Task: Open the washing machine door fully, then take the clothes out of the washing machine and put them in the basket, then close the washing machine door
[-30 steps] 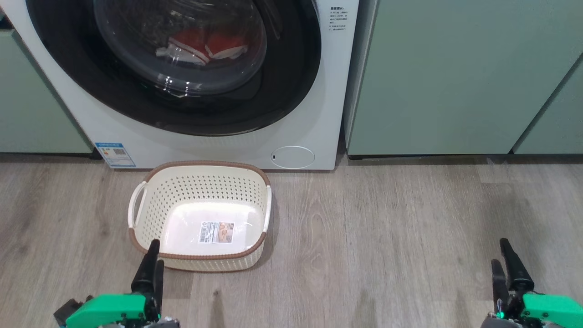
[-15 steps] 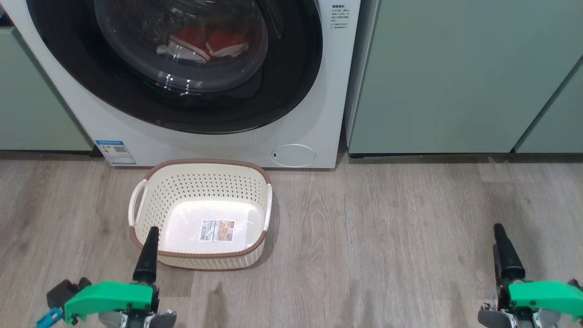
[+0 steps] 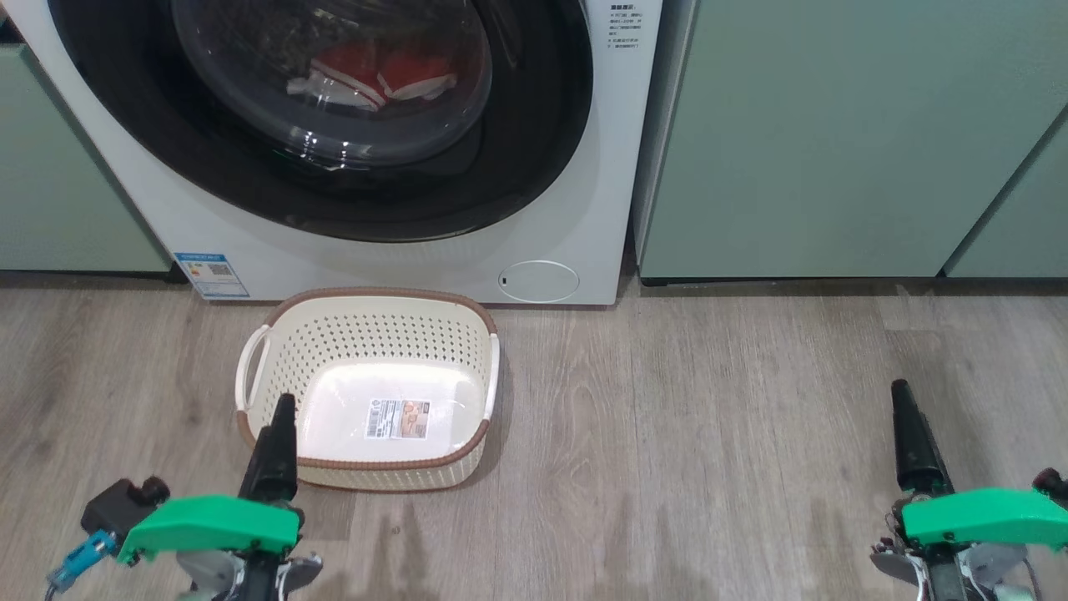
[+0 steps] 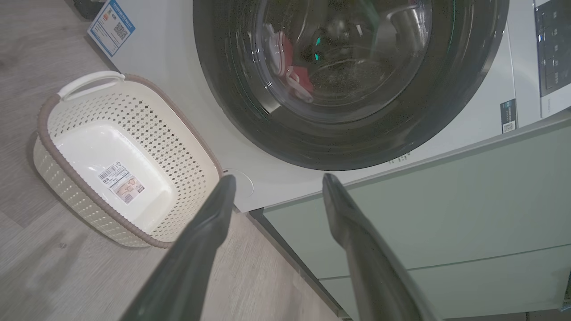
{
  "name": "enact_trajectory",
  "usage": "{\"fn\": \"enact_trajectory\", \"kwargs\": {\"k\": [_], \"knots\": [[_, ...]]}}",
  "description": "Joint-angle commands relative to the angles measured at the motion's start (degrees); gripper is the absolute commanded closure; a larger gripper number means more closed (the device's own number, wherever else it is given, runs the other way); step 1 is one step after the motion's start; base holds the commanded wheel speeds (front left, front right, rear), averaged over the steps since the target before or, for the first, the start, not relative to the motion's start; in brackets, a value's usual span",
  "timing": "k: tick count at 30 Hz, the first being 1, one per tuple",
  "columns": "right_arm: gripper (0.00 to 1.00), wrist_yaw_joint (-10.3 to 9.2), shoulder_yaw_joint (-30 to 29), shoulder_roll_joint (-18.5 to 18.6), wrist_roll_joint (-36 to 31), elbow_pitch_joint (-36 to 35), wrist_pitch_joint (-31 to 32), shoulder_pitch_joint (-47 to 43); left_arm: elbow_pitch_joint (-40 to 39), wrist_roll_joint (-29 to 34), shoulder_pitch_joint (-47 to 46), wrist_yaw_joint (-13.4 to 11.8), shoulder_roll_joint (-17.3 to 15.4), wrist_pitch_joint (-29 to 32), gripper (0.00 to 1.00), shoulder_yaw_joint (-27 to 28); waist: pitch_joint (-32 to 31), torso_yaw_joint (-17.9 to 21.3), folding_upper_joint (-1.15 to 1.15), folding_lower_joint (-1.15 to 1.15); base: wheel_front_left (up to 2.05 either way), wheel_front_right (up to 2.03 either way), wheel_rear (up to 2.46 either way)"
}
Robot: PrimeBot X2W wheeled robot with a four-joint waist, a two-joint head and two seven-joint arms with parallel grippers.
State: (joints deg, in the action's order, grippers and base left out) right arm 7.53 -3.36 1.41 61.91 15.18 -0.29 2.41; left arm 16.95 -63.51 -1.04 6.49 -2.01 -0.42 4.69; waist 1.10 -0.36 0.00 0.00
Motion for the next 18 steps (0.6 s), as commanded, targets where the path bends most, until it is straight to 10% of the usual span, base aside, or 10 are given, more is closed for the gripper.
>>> {"fn": "enact_trajectory", "kwargs": {"k": [1,18], "knots": [[0.0,-0.01,0.6,0.7,-2.3,-2.6,-0.7,2.8,-2.4,2.2,-3.3,-0.1,-0.4,-0.6,0.0,0.4,0.0,0.0,0.0,0.0,0.0,0.0,0.0],[0.0,-0.02,2.2,0.8,-18.4,-4.5,-3.6,3.9,-4.0,15.9,-4.5,-3.3,-1.9,-3.5,0.0,-1.5,0.2,-0.2,0.0,0.0,0.0,0.0,0.0]]}}
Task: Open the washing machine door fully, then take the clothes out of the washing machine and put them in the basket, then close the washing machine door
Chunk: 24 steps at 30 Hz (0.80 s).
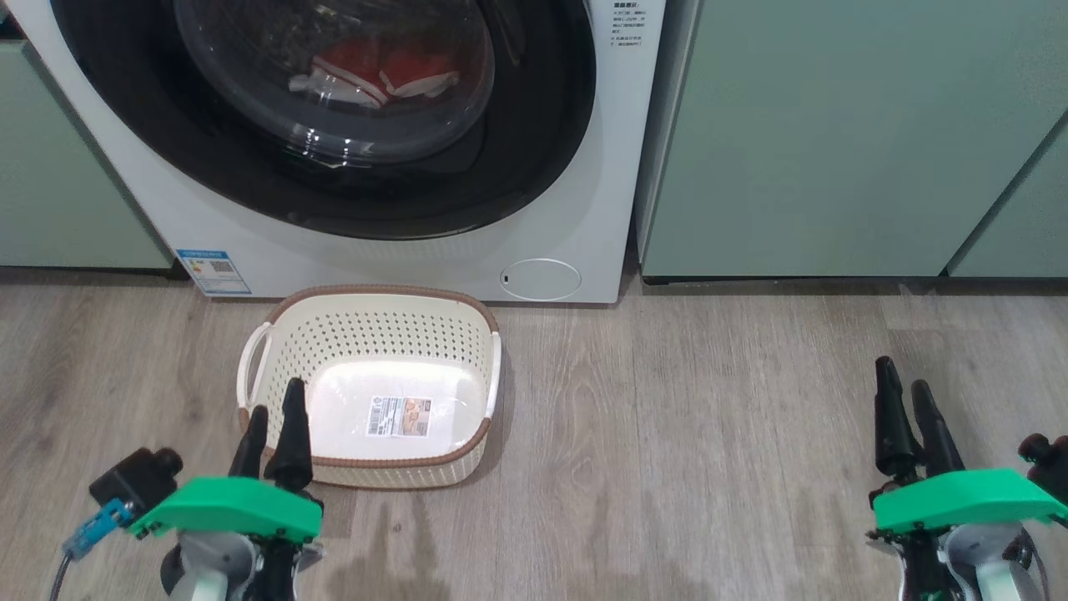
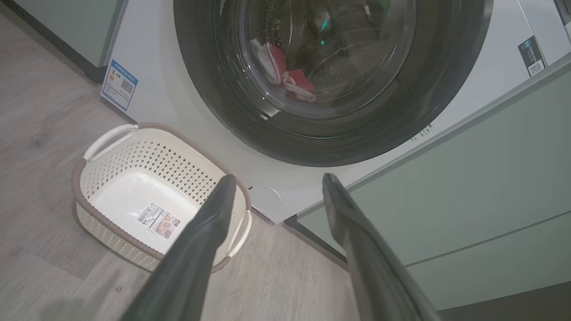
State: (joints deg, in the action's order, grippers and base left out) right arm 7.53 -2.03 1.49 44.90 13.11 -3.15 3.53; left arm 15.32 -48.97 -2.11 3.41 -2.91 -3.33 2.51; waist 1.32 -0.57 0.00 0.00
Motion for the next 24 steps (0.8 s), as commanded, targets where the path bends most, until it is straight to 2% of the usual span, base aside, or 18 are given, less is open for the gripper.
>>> {"fn": "enact_trajectory", "kwargs": {"k": [1,24], "knots": [[0.0,-0.02,0.9,0.8,-2.3,-2.6,-0.9,2.9,-2.5,2.1,-3.5,-0.5,-1.1,-0.7,0.0,0.5,0.0,0.0,0.0,0.0,0.0,0.0,0.0],[0.0,-0.03,2.8,1.0,-19.9,-3.9,-4.6,4.5,-4.2,17.4,-5.5,-4.2,-3.1,-4.5,0.0,-2.1,0.3,-0.3,0.0,0.0,0.0,0.0,0.0]]}}
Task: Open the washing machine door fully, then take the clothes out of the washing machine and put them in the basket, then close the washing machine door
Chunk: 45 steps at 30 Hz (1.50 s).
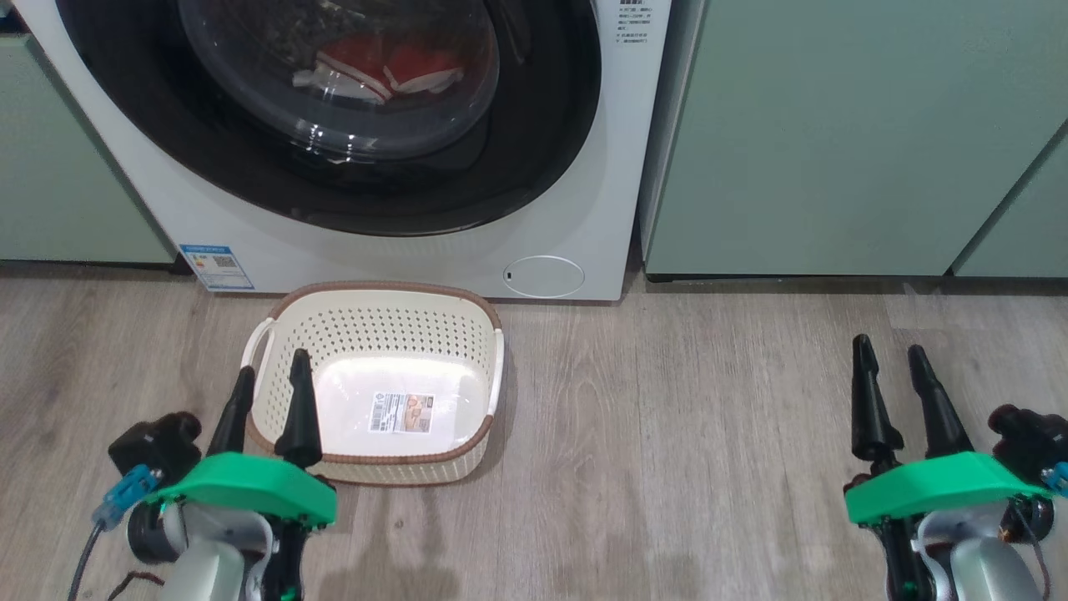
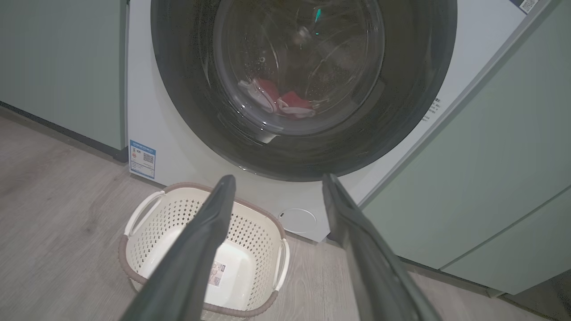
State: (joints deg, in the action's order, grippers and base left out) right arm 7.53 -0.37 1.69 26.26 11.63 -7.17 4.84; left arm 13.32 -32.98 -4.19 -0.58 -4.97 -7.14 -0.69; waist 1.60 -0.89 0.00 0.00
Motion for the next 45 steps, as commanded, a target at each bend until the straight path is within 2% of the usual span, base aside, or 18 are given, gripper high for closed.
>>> {"fn": "enact_trajectory", "kwargs": {"k": [1,13,21,41,45], "knots": [[0.0,-0.03,1.1,0.8,-2.1,-2.3,-1.0,3.3,-2.3,2.7,-3.6,-0.4,-1.2,-1.0,0.0,1.0,0.1,0.0,0.0,0.0,0.0,0.0,0.0],[0.0,-0.03,2.0,0.9,-8.3,-1.2,-3.0,4.3,-1.8,10.4,-4.6,-1.2,-1.2,-3.0,0.0,1.3,0.2,-0.3,0.0,0.0,0.0,0.0,0.0],[0.0,-0.04,2.3,1.0,-12.7,-0.9,-4.3,4.9,0.0,15.0,-5.4,-0.8,-0.5,-4.4,0.0,2.7,0.3,-0.5,0.0,0.0,0.0,0.0,0.0],[0.0,-0.04,3.2,1.2,-22.2,2.5,-7.7,5.6,8.1,27.6,-8.3,2.0,1.0,-7.7,0.0,5.4,0.3,-0.6,0.0,0.0,0.0,0.0,0.0],[0.0,-0.04,3.1,1.2,-21.9,3.3,-7.8,5.7,9.0,28.4,-8.6,2.5,1.2,-7.9,0.0,5.8,0.2,-0.6,0.0,0.0,0.0,0.0,0.0]]}}
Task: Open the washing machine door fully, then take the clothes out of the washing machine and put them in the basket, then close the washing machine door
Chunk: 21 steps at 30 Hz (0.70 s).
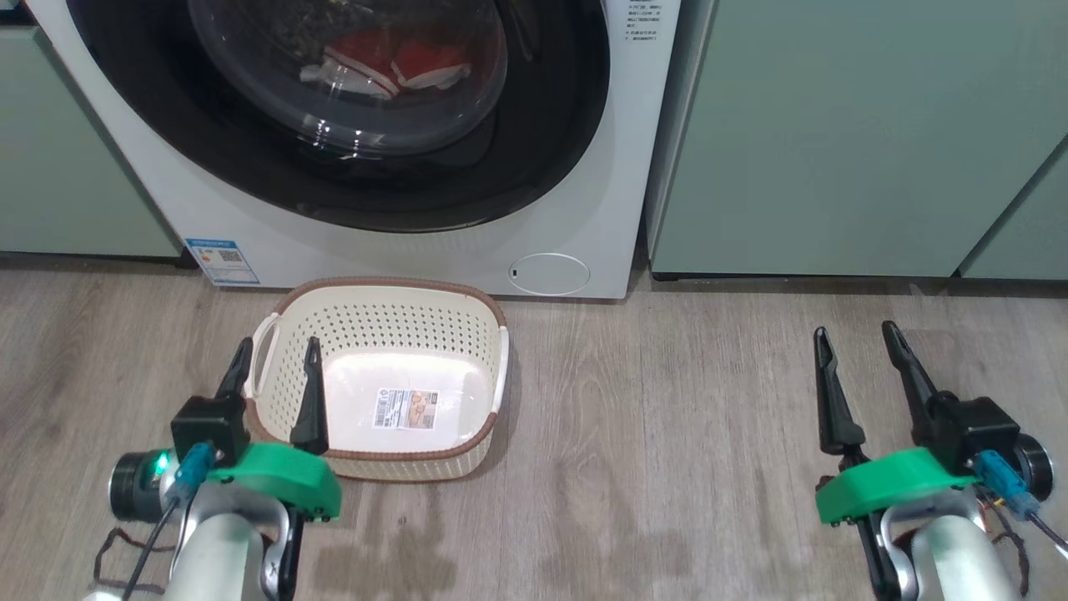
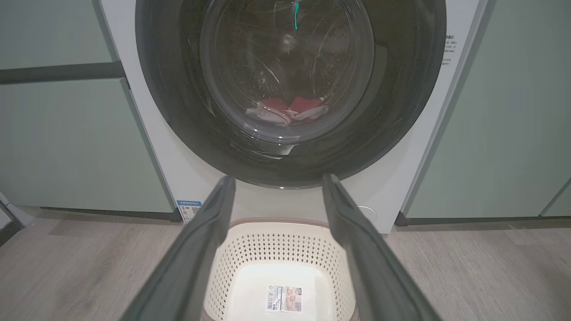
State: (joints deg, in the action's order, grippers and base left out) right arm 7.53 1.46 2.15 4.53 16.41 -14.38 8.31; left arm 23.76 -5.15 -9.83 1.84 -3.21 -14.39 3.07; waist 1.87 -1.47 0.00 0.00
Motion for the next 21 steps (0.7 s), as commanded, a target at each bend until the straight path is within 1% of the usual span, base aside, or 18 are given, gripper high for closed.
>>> {"fn": "enact_trajectory", "kwargs": {"k": [1,19,20,21], "knots": [[0.0,-0.04,1.3,0.7,0.1,-1.3,-0.6,2.2,-1.3,0.6,-3.0,0.1,-0.5,-0.6,0.0,2.2,0.0,0.0,0.0,0.0,0.0,0.0,0.0],[0.0,-0.04,1.5,0.7,2.6,-0.5,-0.6,2.2,-0.6,-0.1,-3.1,1.0,0.2,-0.6,0.0,3.9,-0.1,-0.2,0.0,0.0,0.0,0.0,0.0],[0.01,-0.04,1.5,0.7,2.9,-0.5,-0.6,2.2,-0.7,-0.1,-3.1,1.0,0.2,-0.6,0.0,3.9,0.0,-0.2,0.0,0.0,0.0,0.0,0.0],[0.15,-0.04,1.4,0.7,3.2,-0.5,-0.6,2.2,-0.7,-0.1,-3.1,1.1,0.2,-0.6,0.0,4.0,0.0,-0.2,0.0,0.0,0.0,0.0,0.0]]}}
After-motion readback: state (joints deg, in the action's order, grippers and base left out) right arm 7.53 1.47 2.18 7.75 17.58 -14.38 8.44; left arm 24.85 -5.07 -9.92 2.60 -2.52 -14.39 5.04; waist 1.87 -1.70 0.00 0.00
